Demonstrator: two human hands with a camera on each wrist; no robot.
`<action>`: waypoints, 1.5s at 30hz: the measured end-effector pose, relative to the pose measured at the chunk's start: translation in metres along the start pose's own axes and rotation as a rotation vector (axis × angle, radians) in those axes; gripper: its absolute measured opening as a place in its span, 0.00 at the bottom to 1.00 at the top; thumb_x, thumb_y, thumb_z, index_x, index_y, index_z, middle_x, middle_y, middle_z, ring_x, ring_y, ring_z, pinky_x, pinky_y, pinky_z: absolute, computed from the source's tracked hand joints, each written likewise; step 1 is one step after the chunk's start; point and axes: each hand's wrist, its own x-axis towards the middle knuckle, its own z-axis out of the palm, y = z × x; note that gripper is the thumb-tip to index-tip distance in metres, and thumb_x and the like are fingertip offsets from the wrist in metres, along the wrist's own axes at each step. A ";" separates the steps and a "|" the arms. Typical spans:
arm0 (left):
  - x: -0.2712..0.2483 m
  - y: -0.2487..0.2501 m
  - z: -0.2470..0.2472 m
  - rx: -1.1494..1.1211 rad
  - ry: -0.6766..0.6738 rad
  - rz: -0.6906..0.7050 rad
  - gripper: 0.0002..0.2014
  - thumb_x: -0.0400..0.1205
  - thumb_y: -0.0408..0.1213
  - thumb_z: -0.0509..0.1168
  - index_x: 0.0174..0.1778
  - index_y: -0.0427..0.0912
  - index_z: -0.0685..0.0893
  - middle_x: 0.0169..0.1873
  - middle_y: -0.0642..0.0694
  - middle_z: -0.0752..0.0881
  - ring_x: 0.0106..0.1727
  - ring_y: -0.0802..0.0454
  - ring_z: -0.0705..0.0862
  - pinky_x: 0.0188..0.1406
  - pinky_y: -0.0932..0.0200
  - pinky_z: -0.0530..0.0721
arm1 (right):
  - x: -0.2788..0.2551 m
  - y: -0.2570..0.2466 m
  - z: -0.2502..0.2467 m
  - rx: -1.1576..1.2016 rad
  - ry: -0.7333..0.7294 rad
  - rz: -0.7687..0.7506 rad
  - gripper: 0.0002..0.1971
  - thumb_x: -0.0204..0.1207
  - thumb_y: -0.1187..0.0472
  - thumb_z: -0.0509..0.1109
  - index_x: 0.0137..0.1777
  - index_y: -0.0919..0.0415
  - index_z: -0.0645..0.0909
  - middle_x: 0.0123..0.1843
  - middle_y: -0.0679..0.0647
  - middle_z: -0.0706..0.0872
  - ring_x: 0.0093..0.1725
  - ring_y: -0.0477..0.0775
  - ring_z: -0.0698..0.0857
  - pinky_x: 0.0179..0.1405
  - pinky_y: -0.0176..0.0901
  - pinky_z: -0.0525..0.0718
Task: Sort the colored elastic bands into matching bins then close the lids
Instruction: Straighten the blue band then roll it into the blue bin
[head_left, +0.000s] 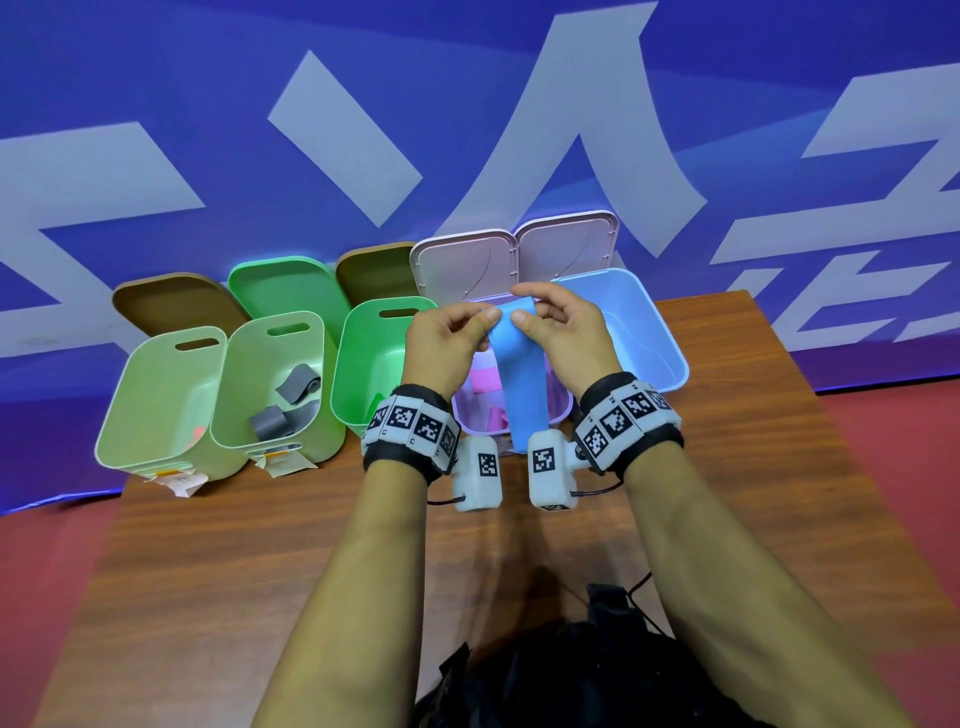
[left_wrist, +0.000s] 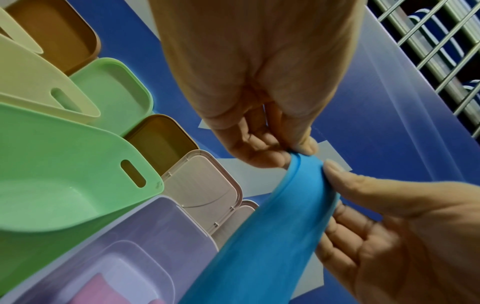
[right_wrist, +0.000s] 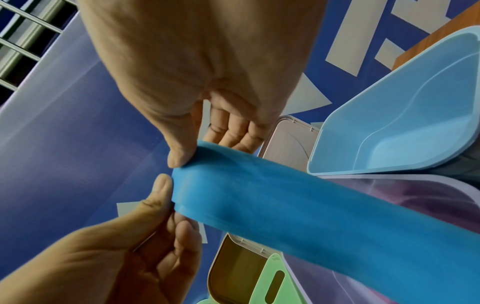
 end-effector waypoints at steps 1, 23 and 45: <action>-0.001 0.000 0.000 0.006 -0.003 0.003 0.08 0.82 0.33 0.71 0.40 0.49 0.90 0.34 0.31 0.86 0.34 0.48 0.80 0.46 0.47 0.87 | 0.000 -0.001 0.000 -0.007 -0.001 -0.005 0.14 0.79 0.67 0.73 0.64 0.60 0.86 0.46 0.55 0.85 0.47 0.48 0.85 0.55 0.36 0.84; 0.000 0.007 0.007 -0.068 -0.021 -0.046 0.06 0.84 0.29 0.68 0.46 0.43 0.88 0.32 0.47 0.87 0.32 0.55 0.80 0.38 0.63 0.85 | -0.001 -0.006 -0.002 0.063 0.076 0.009 0.10 0.80 0.65 0.73 0.60 0.64 0.86 0.50 0.60 0.90 0.45 0.45 0.87 0.50 0.33 0.85; 0.002 0.008 0.008 -0.016 -0.061 0.005 0.05 0.85 0.34 0.66 0.50 0.41 0.89 0.36 0.45 0.87 0.35 0.56 0.81 0.43 0.63 0.84 | 0.003 -0.005 -0.003 0.025 0.103 0.015 0.06 0.79 0.65 0.74 0.54 0.60 0.85 0.46 0.54 0.90 0.43 0.43 0.87 0.48 0.32 0.85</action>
